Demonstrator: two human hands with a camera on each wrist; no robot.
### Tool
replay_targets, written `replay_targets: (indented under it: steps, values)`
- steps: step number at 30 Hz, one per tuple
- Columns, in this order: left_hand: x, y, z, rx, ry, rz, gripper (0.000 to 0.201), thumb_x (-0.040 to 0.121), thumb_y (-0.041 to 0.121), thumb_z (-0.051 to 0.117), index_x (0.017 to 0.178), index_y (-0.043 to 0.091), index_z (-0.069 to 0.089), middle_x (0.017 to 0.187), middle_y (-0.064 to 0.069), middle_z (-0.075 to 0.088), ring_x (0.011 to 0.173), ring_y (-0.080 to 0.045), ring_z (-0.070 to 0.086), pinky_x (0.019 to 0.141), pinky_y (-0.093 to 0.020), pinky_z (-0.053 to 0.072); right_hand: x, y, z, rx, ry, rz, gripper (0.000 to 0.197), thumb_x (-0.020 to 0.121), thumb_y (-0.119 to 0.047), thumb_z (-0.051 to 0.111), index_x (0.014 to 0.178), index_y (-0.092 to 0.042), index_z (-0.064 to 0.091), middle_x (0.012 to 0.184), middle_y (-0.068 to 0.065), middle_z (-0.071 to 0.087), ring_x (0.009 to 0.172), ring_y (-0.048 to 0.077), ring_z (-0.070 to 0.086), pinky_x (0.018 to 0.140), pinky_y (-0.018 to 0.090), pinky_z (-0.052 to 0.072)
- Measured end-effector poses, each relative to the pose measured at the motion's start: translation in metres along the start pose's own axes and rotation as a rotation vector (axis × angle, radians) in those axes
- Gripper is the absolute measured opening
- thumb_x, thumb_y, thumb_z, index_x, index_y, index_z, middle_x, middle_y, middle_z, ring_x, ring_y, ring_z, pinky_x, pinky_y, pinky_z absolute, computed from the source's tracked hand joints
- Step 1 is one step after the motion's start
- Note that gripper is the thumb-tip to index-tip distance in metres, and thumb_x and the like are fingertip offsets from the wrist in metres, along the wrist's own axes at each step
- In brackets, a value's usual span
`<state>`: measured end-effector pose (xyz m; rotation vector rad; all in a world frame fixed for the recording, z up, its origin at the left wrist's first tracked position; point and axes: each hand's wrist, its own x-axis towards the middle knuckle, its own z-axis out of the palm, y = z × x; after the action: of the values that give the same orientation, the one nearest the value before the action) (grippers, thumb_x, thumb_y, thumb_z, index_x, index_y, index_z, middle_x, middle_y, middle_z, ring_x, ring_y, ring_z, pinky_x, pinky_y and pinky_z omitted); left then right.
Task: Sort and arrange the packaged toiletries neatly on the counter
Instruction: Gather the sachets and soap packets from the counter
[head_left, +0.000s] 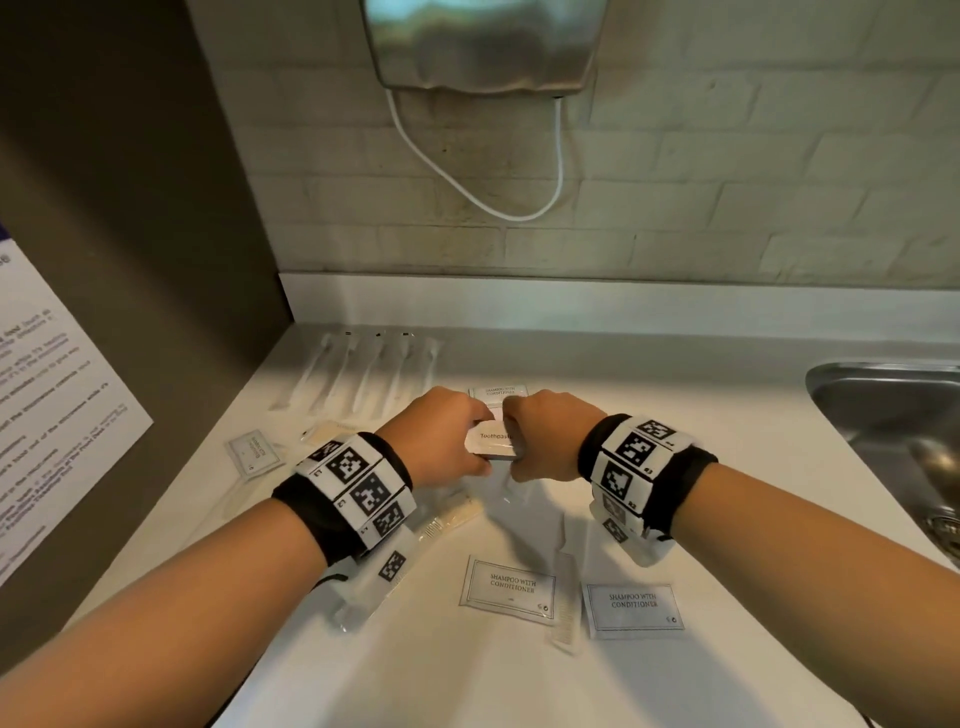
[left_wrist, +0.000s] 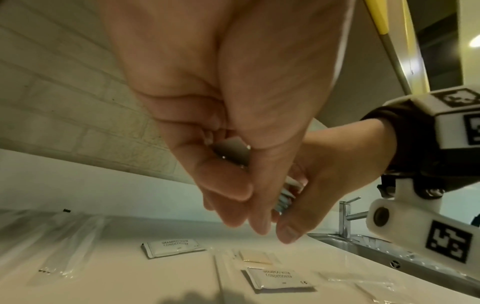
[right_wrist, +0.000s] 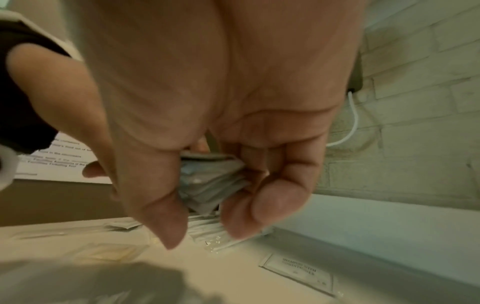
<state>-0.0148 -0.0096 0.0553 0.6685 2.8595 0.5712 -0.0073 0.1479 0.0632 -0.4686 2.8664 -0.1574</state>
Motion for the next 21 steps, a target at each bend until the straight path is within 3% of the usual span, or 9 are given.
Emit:
replay_targets:
  steps: [4,7,10,13,16,18,21]
  values:
    - [0.005,0.007,0.002,0.033,-0.007,-0.019,0.039,0.072,0.026,0.084,0.108,0.022,0.071,0.095,0.005,0.069,0.079,-0.012,0.061,0.066,-0.02,0.044,0.002,0.003,0.001,-0.004,-0.02,0.014,0.032,0.076,-0.021,0.073,0.103,-0.011,0.059,0.085,0.002,0.055,0.074,0.022,0.053,0.057,0.024,0.04]
    - [0.01,0.014,0.006,0.09,-0.007,-0.011,0.034,0.074,0.027,0.083,0.103,0.025,0.066,0.082,0.01,0.055,0.075,-0.013,0.053,0.058,-0.017,0.035,0.003,0.007,0.002,0.018,-0.013,0.036,0.025,0.076,-0.016,0.072,0.097,-0.013,0.059,0.086,0.002,0.056,0.074,0.022,0.055,0.058,0.024,0.041]
    - [0.014,0.022,0.011,0.152,-0.002,-0.014,0.035,0.076,0.026,0.08,0.104,0.024,0.058,0.085,0.006,0.046,0.08,-0.02,0.054,0.066,-0.025,0.04,0.004,0.009,0.003,0.001,-0.012,0.049,0.025,0.078,-0.013,0.07,0.101,-0.008,0.061,0.083,0.002,0.055,0.072,0.022,0.054,0.05,0.02,0.037]
    - [0.017,0.027,0.015,0.146,-0.024,-0.003,0.043,0.08,0.023,0.075,0.117,0.021,0.052,0.097,0.002,0.049,0.09,-0.024,0.058,0.07,-0.028,0.041,0.005,0.013,0.003,0.003,0.004,0.053,0.015,0.078,-0.012,0.068,0.086,-0.014,0.056,0.071,-0.002,0.05,0.07,0.022,0.053,0.046,0.02,0.032]
    - [0.019,0.026,0.015,0.087,-0.038,0.032,0.034,0.082,0.019,0.071,0.103,0.029,0.045,0.095,0.003,0.056,0.087,-0.021,0.058,0.066,-0.025,0.037,0.001,0.02,0.003,0.013,0.002,0.057,0.019,0.079,-0.017,0.068,0.076,-0.017,0.049,0.068,-0.003,0.05,0.069,0.021,0.053,0.046,0.02,0.032]
    - [0.02,0.025,0.012,0.086,-0.052,0.029,0.033,0.08,0.023,0.074,0.099,0.031,0.049,0.091,0.005,0.057,0.081,-0.018,0.055,0.061,-0.024,0.036,-0.005,0.023,0.002,-0.003,-0.011,0.053,0.015,0.079,-0.023,0.067,0.085,-0.016,0.055,0.073,-0.001,0.055,0.069,0.022,0.055,0.049,0.022,0.036]
    - [0.021,0.029,0.009,0.092,-0.074,0.015,0.036,0.072,0.027,0.082,0.101,0.03,0.06,0.083,0.011,0.055,0.076,-0.014,0.054,0.057,-0.021,0.035,-0.01,0.03,0.0,-0.026,-0.034,0.015,0.026,0.078,-0.027,0.067,0.099,-0.014,0.062,0.088,0.004,0.064,0.076,0.023,0.059,0.058,0.026,0.043]
